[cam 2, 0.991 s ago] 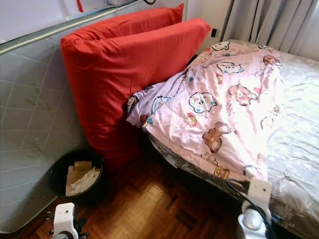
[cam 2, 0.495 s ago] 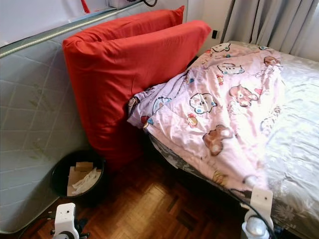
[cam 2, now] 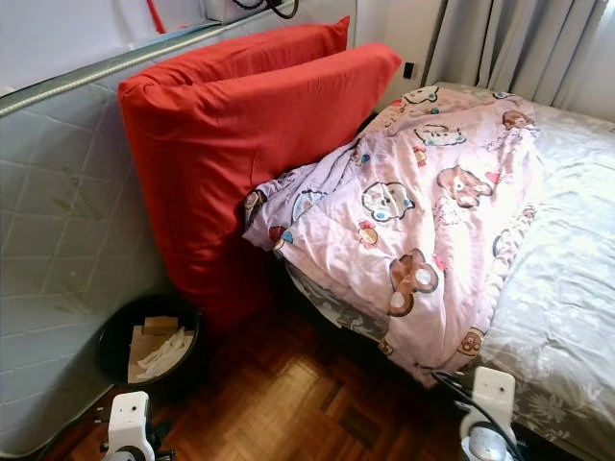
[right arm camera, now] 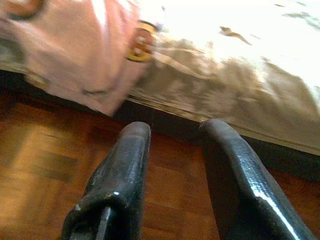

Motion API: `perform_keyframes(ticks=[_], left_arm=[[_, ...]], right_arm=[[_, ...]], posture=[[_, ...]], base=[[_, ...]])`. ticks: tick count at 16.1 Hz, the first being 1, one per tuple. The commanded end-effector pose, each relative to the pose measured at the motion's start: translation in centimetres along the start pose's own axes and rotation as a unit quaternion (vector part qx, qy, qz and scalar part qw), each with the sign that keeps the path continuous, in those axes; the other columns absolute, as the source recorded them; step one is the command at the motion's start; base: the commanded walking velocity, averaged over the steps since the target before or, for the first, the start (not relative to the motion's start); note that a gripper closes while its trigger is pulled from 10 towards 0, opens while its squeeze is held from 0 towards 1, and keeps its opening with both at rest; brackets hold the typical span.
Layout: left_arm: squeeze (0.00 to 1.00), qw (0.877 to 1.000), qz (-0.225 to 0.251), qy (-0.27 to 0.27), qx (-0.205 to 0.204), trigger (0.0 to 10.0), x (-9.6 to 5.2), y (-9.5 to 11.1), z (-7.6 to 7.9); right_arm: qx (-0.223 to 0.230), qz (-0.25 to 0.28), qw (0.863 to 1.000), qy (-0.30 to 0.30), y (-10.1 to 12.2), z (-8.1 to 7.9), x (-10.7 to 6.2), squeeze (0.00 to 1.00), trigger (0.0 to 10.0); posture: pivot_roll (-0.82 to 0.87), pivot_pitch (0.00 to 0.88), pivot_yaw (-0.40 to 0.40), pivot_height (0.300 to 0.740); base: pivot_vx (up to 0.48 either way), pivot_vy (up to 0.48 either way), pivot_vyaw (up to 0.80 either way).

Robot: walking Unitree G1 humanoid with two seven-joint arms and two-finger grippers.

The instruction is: Clean up the room

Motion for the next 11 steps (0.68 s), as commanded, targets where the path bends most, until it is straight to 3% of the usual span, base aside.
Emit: perform_keyframes(ticks=[1, 2, 3, 5, 6, 8, 11], left_arm=[[0.00, 1.000, -0.010, -0.004, 0.003, 10.0, 0.0, -0.3, 0.2], [0.00, 1.000, -0.010, -0.007, 0.002, 10.0, 0.1, -0.2, 0.4], [0.00, 1.000, -0.009, -0.008, 0.003, 10.0, 0.1, -0.1, 0.5], [0.00, 1.000, -0.008, -0.010, 0.003, 10.0, 0.2, 0.1, 0.6], [0.00, 1.000, -0.010, -0.012, 0.003, 10.0, 0.2, 0.0, 0.8], [0.00, 1.000, -0.012, -0.012, 0.002, 10.0, 0.2, -0.1, 0.8], [0.00, 1.000, -0.015, -0.010, 0.001, 10.0, 0.1, -0.2, 0.6]], right_arm=[[0.036, -0.010, 0.999, 0.036, -0.4, -1.6, -0.1, 0.00, 10.0], [0.079, -0.026, 0.994, 0.070, -1.1, -2.9, -0.5, 0.00, 10.0], [0.090, -0.035, 0.992, 0.082, -1.5, -3.3, -0.6, 0.00, 10.0], [0.088, -0.057, 0.988, 0.109, -2.9, -4.4, -1.2, 0.00, 10.0], [0.087, -0.097, 0.984, 0.123, -5.1, -4.9, -1.9, 0.00, 10.0], [0.083, -0.141, 0.979, 0.125, -7.6, -4.7, -2.9, 0.00, 10.0], [0.081, -0.163, 0.975, 0.124, -9.3, -4.7, -3.7, 0.00, 10.0]], posture=[[0.06, 0.000, 0.004, 0.740], [0.06, 0.000, 0.002, 0.740], [0.06, 0.000, 0.001, 0.740], [0.05, 0.007, 0.004, 0.740], [0.05, 0.009, 0.002, 0.740], [0.06, 0.014, 0.001, 0.740], [0.06, 0.031, 0.004, 0.740]], base=[[0.000, 0.000, 0.00], [0.000, 0.000, 0.00], [0.000, 0.000, 0.00], [0.000, 0.000, 0.00], [0.000, 0.000, 0.00], [0.000, 0.000, 0.00], [0.000, 0.000, 0.00]])
Point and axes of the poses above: a point about 5 cm out from each wrist's last joint towards the gripper, its own x axis pointing out of the wrist towards the gripper, its own y axis along the axis of the wrist's last joint, z = x × y, the point moved 6 cm from there along x, pointing out of the wrist towards the gripper, and after that the axes turned 15 degrees about x, right-handed, at the moved point
